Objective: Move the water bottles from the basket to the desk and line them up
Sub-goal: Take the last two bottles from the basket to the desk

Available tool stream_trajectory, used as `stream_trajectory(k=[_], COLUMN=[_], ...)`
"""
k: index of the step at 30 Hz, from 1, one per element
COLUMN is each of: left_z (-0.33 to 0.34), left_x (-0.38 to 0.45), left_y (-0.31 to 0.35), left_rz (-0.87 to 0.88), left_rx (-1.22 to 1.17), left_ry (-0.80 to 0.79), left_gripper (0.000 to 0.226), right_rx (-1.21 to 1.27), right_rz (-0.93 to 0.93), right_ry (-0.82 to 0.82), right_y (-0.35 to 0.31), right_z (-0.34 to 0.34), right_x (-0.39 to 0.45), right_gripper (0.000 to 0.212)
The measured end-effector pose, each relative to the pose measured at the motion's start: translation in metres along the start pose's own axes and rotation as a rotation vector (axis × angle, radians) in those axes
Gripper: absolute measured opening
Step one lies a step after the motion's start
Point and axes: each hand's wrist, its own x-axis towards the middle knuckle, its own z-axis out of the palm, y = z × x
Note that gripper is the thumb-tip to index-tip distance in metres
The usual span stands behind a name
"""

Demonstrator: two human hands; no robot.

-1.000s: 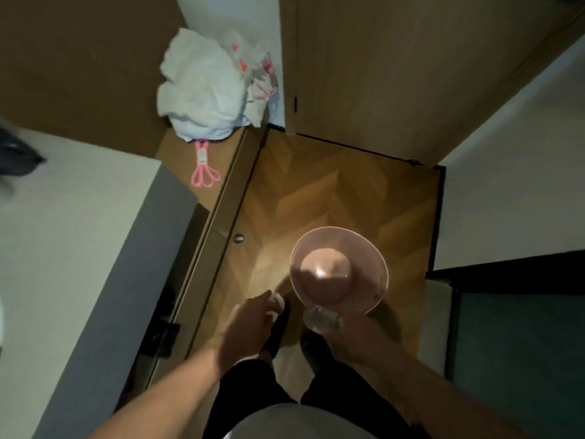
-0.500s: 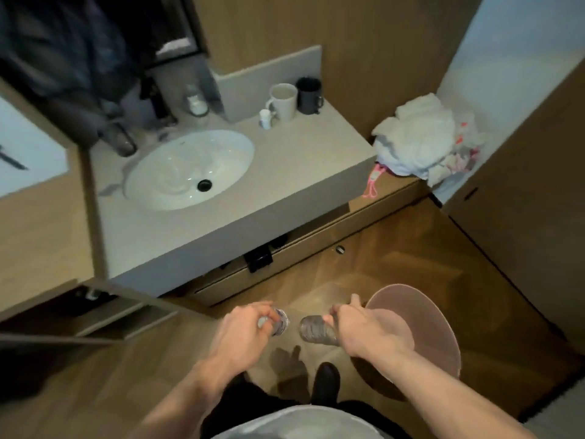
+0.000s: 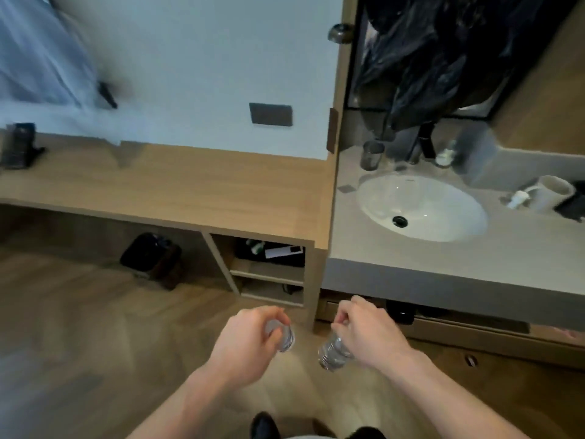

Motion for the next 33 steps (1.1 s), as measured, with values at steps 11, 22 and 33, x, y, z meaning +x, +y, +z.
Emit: stream_trajectory(k=[11, 22, 33], left_z=[-0.153, -0.27, -0.366], left_x=[-0.005, 0.054, 0.06], left_y=[-0.126, -0.226, -0.332], left_rz=[-0.242, -0.458, -0.726], left_rx=[-0.178, -0.268, -0.333], left_ry=[0.334, 0.62, 0.906], left_gripper=[0.018, 0.014, 0.018], right_rx=[-0.044, -0.076, -0.202], right_rz=[-0.396, -0.683, -0.995], right_ry=[-0.021, -0.155, -0.287], right_y=[-0.222, -0.386, -0.574], right_z=[-0.033, -0.035, -0.019], right_x=[0.102, 0.258, 0.375], right_gripper=[0.013, 0.011, 0.008])
